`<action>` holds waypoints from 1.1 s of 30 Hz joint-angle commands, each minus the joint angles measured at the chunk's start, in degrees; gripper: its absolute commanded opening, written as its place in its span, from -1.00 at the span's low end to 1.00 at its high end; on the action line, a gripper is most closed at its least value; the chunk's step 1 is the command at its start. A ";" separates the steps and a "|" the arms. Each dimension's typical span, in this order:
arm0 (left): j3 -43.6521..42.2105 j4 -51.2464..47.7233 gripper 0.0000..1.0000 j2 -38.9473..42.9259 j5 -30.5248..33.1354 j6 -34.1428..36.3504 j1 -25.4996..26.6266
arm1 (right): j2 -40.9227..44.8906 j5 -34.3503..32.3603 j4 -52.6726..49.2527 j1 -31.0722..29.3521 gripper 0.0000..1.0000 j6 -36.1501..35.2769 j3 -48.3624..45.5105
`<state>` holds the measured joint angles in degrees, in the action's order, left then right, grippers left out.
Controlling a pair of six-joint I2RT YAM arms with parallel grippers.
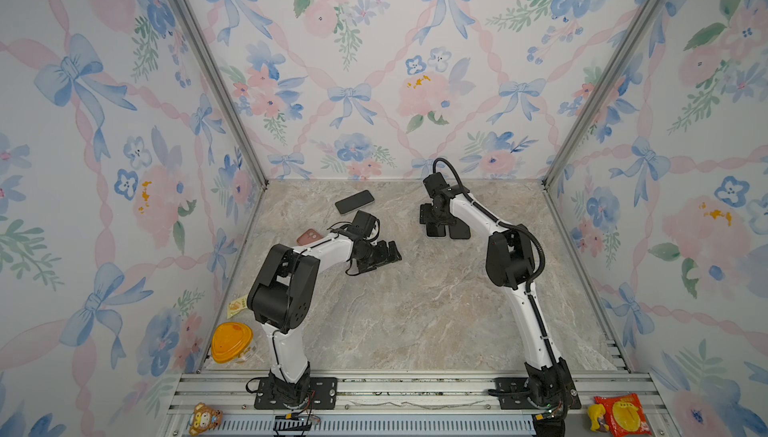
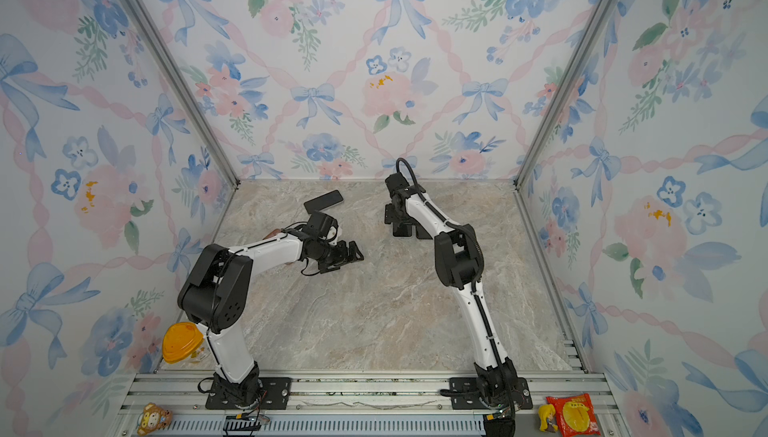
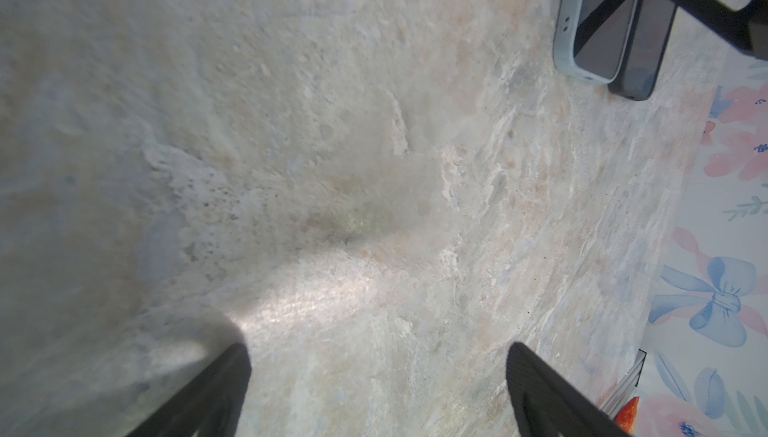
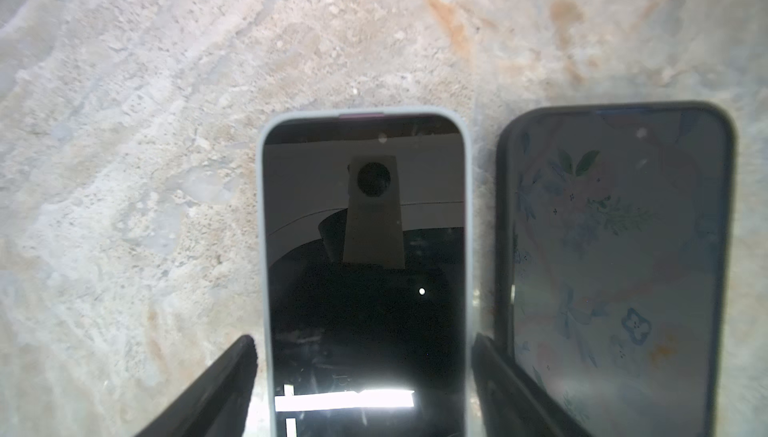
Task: Put the phone into the phone case
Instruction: 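Lower the cased phone beside the black phone and open the right gripper, then reach the left gripper to the black phone farthest away and grasp it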
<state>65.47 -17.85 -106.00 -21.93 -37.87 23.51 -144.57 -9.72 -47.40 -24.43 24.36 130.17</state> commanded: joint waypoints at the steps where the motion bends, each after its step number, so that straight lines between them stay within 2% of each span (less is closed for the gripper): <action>1: -0.96 -0.79 0.94 1.39 -0.57 1.38 -0.56 | 0.37 -0.90 -1.07 -0.32 0.67 -1.15 1.34; 4: -0.78 -0.86 0.94 1.73 -0.92 1.51 -0.82 | 3.23 -1.14 -1.69 -0.51 0.68 -1.03 0.03; 7: -0.78 -0.96 0.94 2.40 1.09 2.48 -1.75 | 10.40 -0.60 2.43 -1.66 0.69 -0.87 -7.45; 10: 0.75 -1.29 0.91 2.25 1.55 3.02 -4.09 | 19.30 -0.42 9.49 -3.23 0.71 0.16 -18.93; 14: 8.11 -4.69 0.87 0.03 5.67 3.89 -6.54 | 30.43 2.59 22.94 -6.41 0.74 1.30 -38.31; 19: 18.99 -5.60 0.85 -4.41 13.10 4.68 -8.36 | 37.01 5.04 33.12 -11.55 0.78 1.22 -53.41; 22: 27.15 -5.87 0.86 -8.52 16.26 6.30 -9.72 | 37.57 6.19 34.72 -13.85 0.79 1.39 -56.14; 27: 41.46 -5.96 0.87 -17.01 17.40 8.12 -13.22 | 37.94 6.91 34.03 -16.16 0.80 0.27 -56.19; 33: 57.21 -5.88 0.82 -30.15 15.07 9.46 -16.64 | 38.14 7.10 32.94 -16.12 0.81 -1.48 -56.06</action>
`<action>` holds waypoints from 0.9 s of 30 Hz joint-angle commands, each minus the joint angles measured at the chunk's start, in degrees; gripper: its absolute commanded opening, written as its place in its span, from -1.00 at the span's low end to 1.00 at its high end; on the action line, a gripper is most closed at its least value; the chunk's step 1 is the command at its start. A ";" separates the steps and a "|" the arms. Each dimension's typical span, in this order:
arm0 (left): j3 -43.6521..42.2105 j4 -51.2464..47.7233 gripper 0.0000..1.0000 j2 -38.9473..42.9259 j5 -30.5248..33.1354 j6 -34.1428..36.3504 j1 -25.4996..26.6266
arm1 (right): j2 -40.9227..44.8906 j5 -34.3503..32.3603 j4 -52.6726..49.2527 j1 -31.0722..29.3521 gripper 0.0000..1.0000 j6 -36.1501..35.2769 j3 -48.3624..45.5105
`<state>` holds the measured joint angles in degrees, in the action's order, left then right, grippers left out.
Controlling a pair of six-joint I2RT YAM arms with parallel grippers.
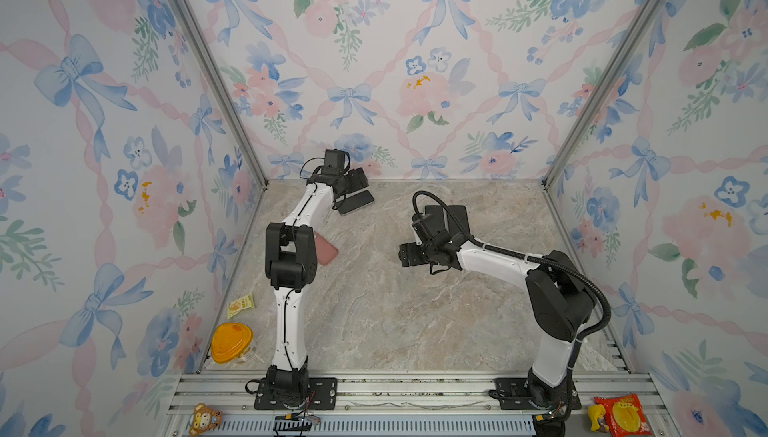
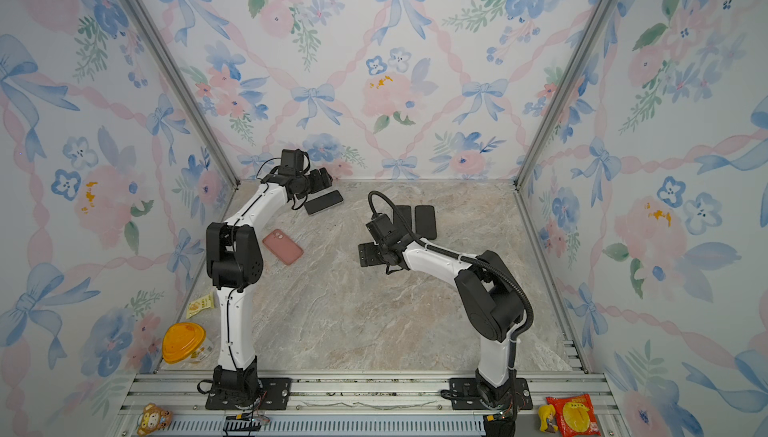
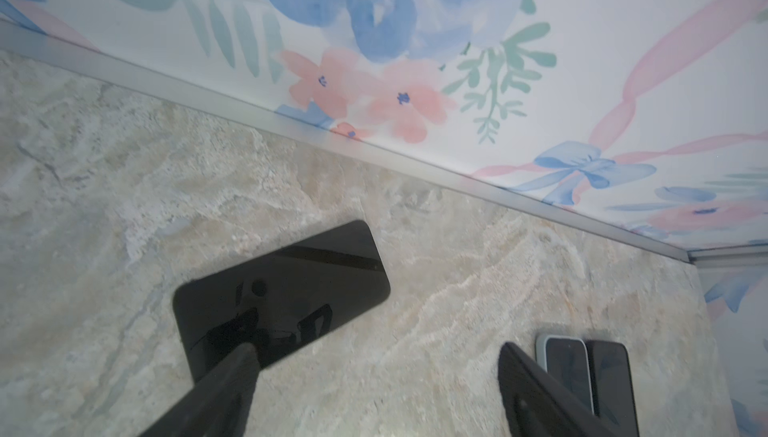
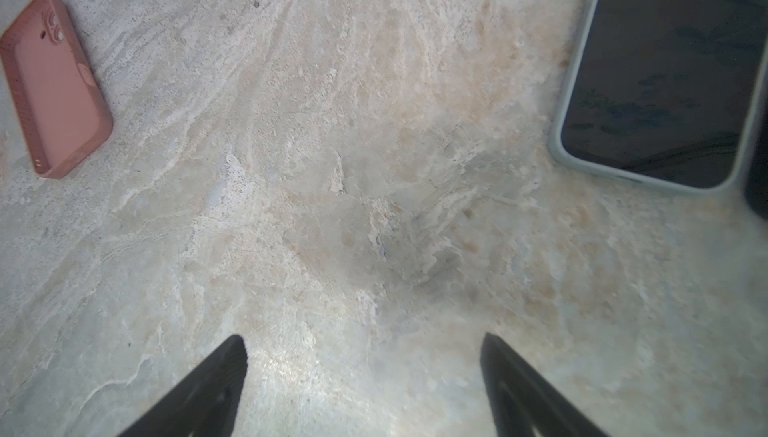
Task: Put the phone into the phone case
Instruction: 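Reach the left gripper to the black phone farthest away and grasp it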
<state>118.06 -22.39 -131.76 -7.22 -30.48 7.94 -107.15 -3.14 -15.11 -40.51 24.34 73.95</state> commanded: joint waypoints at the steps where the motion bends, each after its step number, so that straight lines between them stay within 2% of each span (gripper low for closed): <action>1: 7.18 -1.27 0.81 -6.51 0.14 1.92 -1.54 | 0.59 0.35 0.40 0.06 0.81 -1.58 0.36; 5: 15.76 -1.33 0.80 -13.77 -2.80 1.42 -2.74 | -0.14 0.42 -0.23 0.52 0.82 -1.35 0.99; 10: 20.72 -1.25 0.81 -18.88 -4.35 3.76 -3.03 | -2.19 0.41 -1.13 0.66 0.82 -1.22 2.88; 17: 21.25 -1.32 0.69 -21.72 -6.17 6.22 -3.26 | -4.61 -0.03 -2.18 0.70 0.82 -1.14 5.93; 27: 20.19 -1.33 0.65 -23.59 -10.13 7.63 -3.18 | -4.77 -0.99 -2.63 0.21 0.83 -0.53 6.38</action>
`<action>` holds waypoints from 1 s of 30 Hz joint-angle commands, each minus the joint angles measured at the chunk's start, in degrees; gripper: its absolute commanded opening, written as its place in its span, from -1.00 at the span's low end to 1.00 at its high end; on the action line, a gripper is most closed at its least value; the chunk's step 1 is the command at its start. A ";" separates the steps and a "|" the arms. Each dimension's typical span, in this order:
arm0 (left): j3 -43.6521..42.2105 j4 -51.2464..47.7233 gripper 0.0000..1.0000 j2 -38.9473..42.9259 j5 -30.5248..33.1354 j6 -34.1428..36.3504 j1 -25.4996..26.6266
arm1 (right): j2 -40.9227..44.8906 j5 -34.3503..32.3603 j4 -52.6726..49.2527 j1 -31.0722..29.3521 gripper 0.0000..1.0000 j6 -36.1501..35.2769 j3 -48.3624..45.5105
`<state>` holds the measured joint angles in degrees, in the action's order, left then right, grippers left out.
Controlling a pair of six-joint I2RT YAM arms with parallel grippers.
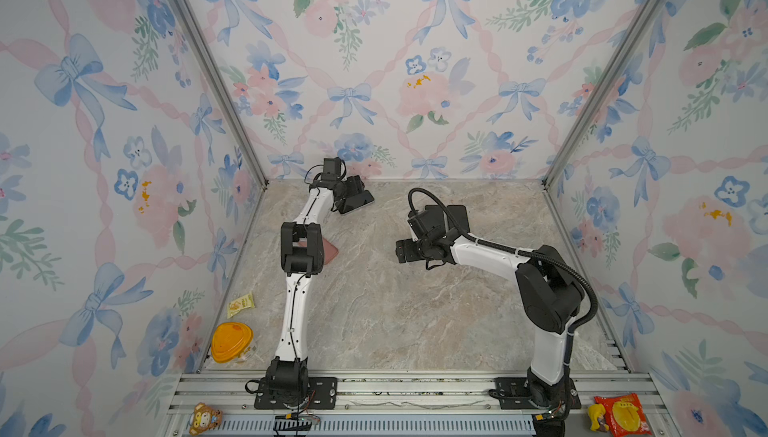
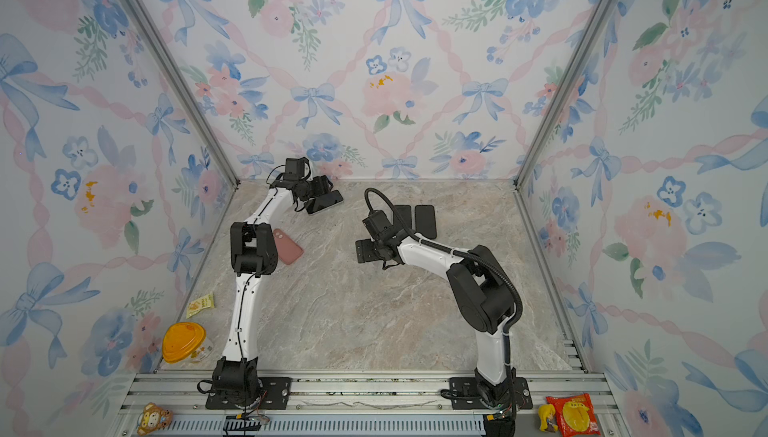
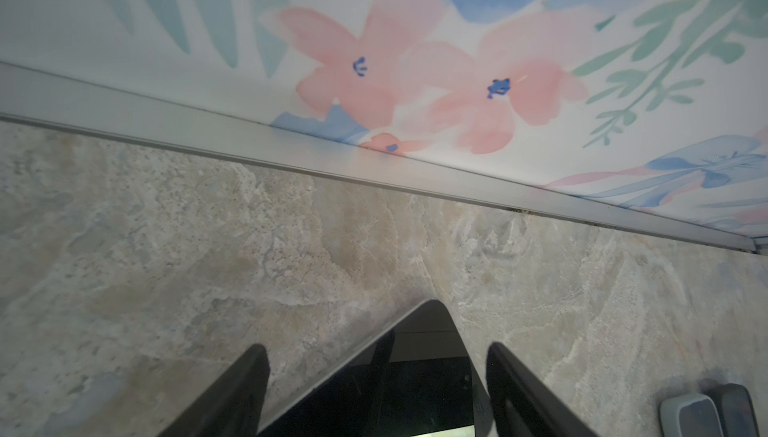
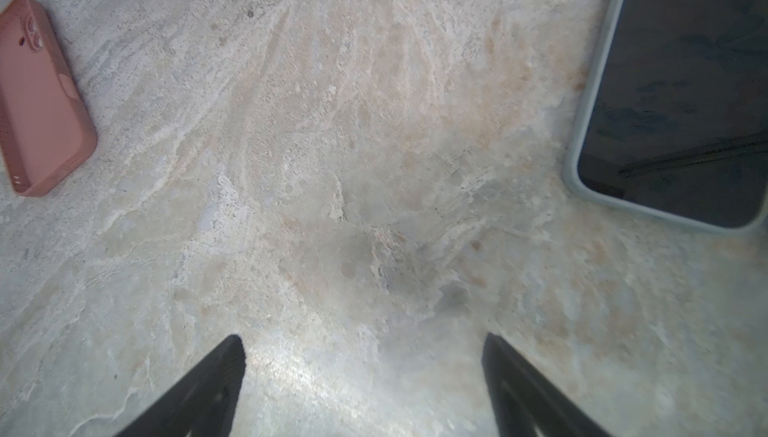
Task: Put the phone into the phone case
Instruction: 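Reach the left gripper to the black phone farthest away and grasp it, then lift the black phone with the left gripper and carry it toward the right gripper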
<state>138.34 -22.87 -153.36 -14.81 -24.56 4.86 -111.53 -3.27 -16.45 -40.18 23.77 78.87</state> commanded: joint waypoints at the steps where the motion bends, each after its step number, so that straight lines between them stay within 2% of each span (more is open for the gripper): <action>1: -0.09 -0.85 0.65 -2.18 -2.85 1.83 -0.03 | -0.45 -0.99 -1.45 -0.29 0.83 0.02 1.46; 9: -2.73 -0.85 0.57 -1.83 -2.78 2.47 0.67 | 0.59 -2.17 -1.98 -0.66 0.83 -0.06 1.07; 18: -10.75 -0.85 0.48 2.91 -0.33 5.29 2.70 | 1.48 -2.97 -1.17 -0.25 0.83 -0.04 -0.21; 23: -15.09 -0.86 0.38 5.50 -0.66 3.67 3.40 | 2.12 -2.99 -0.74 0.03 0.83 -0.39 -0.37; 30: -19.90 -0.75 0.30 7.82 0.81 3.28 7.15 | 2.77 -3.23 -1.02 0.45 0.83 -0.67 -0.92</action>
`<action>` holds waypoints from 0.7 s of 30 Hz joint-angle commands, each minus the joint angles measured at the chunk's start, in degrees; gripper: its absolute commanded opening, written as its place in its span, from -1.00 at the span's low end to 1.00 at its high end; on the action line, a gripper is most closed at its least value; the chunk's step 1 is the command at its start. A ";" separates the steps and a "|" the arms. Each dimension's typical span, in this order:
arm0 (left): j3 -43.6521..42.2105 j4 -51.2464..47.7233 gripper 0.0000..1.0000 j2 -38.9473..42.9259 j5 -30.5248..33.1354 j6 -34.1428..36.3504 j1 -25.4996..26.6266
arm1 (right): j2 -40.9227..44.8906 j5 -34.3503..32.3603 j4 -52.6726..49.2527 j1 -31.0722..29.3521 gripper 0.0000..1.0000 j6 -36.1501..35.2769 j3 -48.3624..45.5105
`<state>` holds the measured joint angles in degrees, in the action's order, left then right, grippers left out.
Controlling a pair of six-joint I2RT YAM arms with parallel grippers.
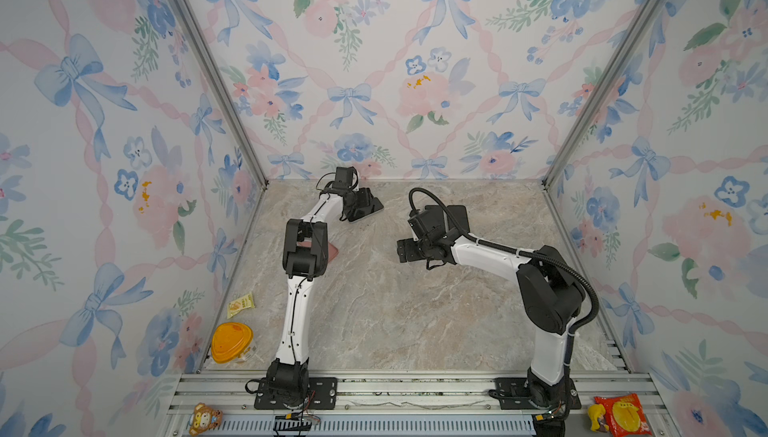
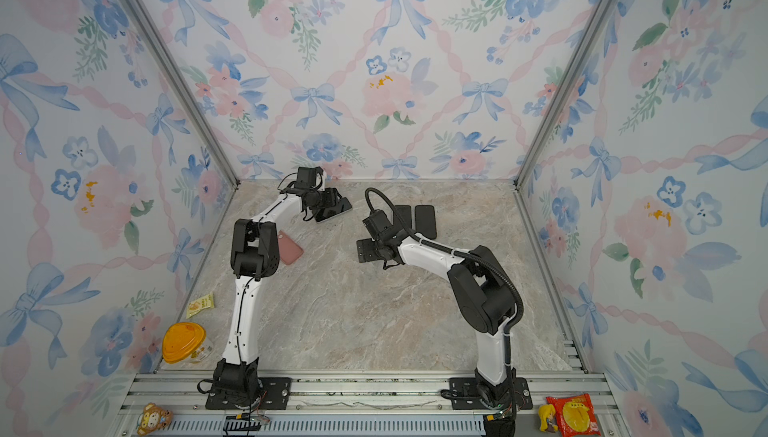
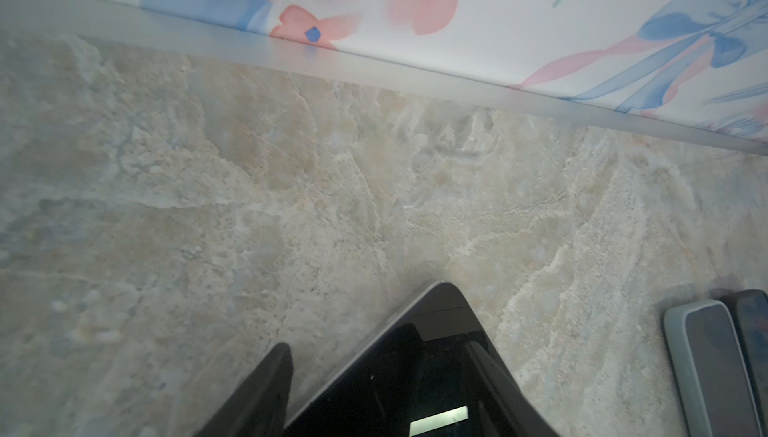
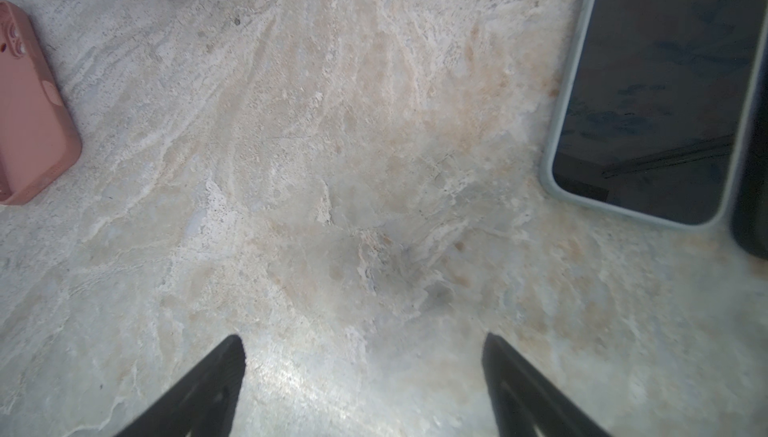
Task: Put the phone into the phone case
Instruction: 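Lift the black phone with the left gripper and carry it toward the right gripper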
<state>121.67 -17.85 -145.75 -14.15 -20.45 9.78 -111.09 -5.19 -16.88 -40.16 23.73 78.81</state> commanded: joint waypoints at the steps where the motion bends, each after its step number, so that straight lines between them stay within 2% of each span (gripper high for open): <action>1: -4.19 -5.79 0.28 0.73 0.10 -1.40 2.71 | 2.61 -1.30 -0.44 0.60 0.83 -0.66 -1.16; 10: -13.07 -5.45 0.19 6.88 1.41 -1.08 7.25 | 3.42 1.37 1.52 1.57 0.83 -1.21 -2.34; 15: -23.43 -1.93 0.14 13.12 1.17 -3.01 8.71 | 3.88 4.72 2.50 1.50 0.80 -3.19 -2.00; 21: -35.00 3.82 0.06 21.54 -2.24 -8.31 9.20 | 3.26 7.87 3.62 1.32 0.73 -5.88 -1.30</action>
<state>90.48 -13.43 -126.28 -14.50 -24.99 18.76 -109.30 0.08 -14.15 -38.72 20.29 77.21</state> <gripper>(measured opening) 0.536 0.872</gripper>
